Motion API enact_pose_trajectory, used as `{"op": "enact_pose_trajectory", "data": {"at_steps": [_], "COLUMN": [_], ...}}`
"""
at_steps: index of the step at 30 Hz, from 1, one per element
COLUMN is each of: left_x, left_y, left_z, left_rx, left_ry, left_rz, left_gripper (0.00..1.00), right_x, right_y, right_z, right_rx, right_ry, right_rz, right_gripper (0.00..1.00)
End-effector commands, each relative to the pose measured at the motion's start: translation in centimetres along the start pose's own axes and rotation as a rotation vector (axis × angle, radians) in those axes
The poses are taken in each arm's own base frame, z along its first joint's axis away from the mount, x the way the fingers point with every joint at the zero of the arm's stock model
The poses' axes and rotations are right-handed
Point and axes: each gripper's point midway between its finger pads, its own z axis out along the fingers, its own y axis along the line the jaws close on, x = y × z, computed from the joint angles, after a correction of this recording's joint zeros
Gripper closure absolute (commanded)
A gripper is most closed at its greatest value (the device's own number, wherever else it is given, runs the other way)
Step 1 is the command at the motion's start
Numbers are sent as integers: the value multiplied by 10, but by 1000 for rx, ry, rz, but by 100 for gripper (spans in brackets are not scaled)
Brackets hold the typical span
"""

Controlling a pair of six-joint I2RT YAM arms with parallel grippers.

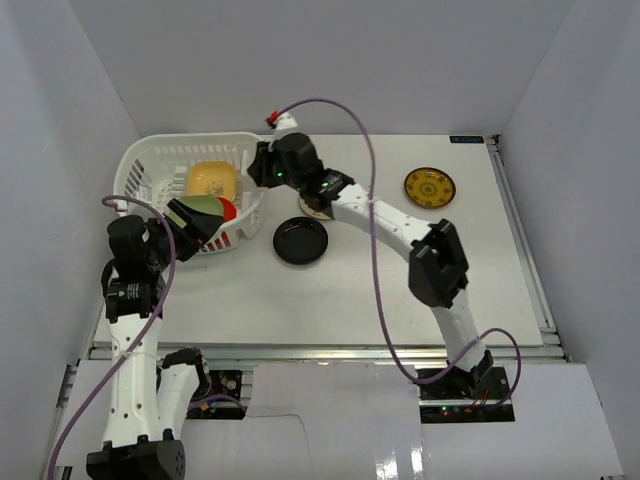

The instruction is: Place the plates into the plastic bin on the countertop

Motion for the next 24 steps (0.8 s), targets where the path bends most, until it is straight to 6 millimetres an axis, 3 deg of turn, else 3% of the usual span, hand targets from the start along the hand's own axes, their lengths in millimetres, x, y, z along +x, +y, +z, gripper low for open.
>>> {"op": "enact_pose_trajectory", "data": {"at_steps": [1, 2, 3, 4, 5, 6, 7, 8, 9, 10, 11, 12, 13, 14, 18, 24], "left_x": [36, 47, 66, 72, 84, 114, 119, 129, 162, 169, 168, 188, 193, 191, 203, 222], "left_y": [-7, -3, -14, -10, -11, -22, -14, -17, -19, -13, -9, -2, 3, 8, 24, 54], "left_z": [1, 8, 11, 19, 26, 30, 40, 47, 52, 59, 68, 73, 77, 85, 105, 136], "left_rx": [67, 68, 99, 54, 46, 60, -5, -15, -27, -66, -114, -145, -168, -192, -226, -332], "left_ry": [142, 166, 220, 199, 206, 279, 245, 243, 314, 299, 236, 262, 250, 204, 154, 140], "left_rz": [-80, -91, -80, -71, -84, -58, -46, -57, -28, -16, -23, 5, 9, 6, -43, -28], "left_gripper": [19, 21, 22, 25, 26, 26, 27, 27, 28, 28, 28, 28, 27, 27, 27, 25], "right_x": [-127, -128, -83, -101, -97, -66, -56, -47, -44, -5, 3, 16, 41, 47, 88, 115], "right_y": [-41, -76, -114, -128, -177, -210, -235, -286, -302, -324, -358, -368, -381, -403, -429, -451], "right_z": [-91, -106, -116, -149, -172, -200, -220, -252, -278, -293, -324, -334, -343, -362, -354, -332], "right_rx": [85, 155, 237, 281, 378, 454, 517, 632, 673, 711, 788, 791, 815, 860, 821, 752], "right_ry": [-257, -261, -179, -242, -252, -215, -226, -249, -290, -254, -291, -297, -270, -292, -226, -267], "right_rz": [23, 26, 35, 50, 106, 149, 189, 247, 312, 361, 411, 467, 515, 556, 684, 858], "right_gripper": [67, 71, 74, 77, 77, 76, 72, 65, 51, 46, 41, 36, 36, 36, 36, 36]}}
